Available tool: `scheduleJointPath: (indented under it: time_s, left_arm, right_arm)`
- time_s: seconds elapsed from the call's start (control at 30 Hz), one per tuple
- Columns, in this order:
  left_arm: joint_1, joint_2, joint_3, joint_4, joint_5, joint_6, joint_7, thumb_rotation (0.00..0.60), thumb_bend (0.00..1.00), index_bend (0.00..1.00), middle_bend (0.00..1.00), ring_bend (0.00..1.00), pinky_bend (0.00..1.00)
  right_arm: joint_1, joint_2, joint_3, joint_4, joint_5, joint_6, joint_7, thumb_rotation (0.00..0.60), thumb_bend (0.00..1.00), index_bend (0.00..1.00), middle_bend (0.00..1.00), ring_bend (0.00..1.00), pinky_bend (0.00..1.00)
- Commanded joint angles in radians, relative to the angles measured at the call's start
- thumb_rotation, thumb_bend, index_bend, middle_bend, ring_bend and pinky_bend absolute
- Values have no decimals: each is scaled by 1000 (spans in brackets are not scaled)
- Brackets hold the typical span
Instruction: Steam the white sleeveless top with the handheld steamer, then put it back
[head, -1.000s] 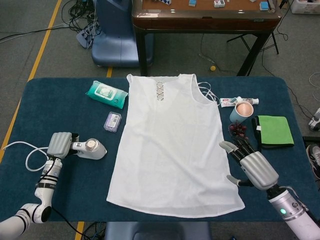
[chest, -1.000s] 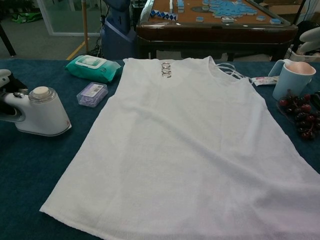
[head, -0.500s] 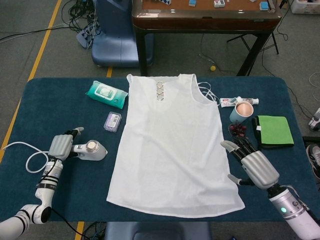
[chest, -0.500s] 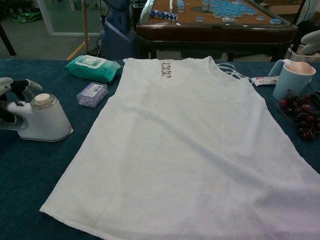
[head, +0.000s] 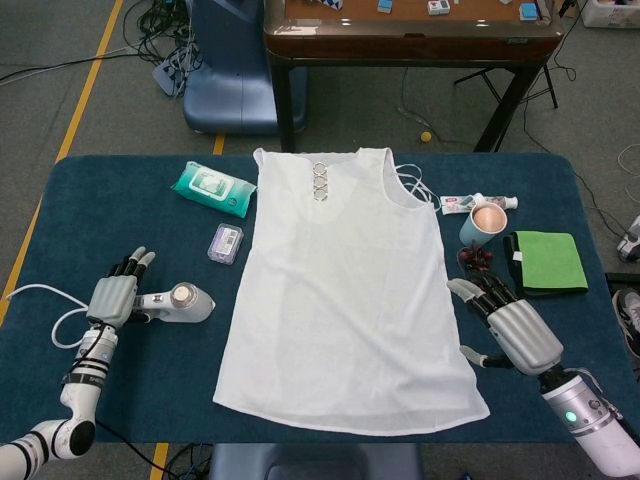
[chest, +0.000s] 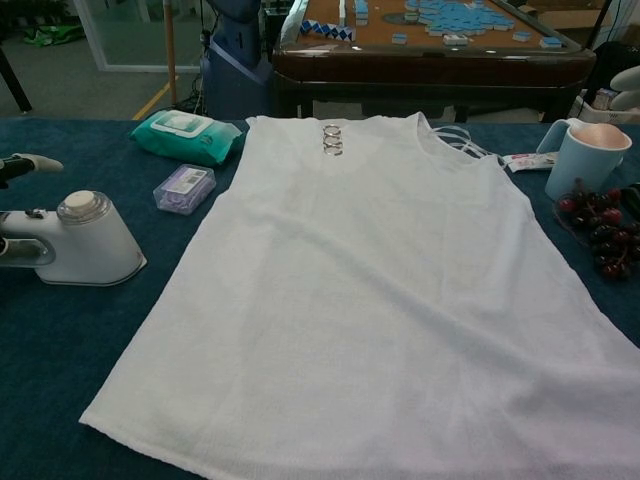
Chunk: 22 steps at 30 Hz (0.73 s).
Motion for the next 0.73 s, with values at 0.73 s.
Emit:
scheduleJointPath:
  time_s: [0.73]
  left_arm:
    - [276,233,87,-344,177,428,-18,600,0,91,77,75,196]
  right_arm:
    - [-92,-94,5,159,59,87,-4,600,315,2,186,6,58]
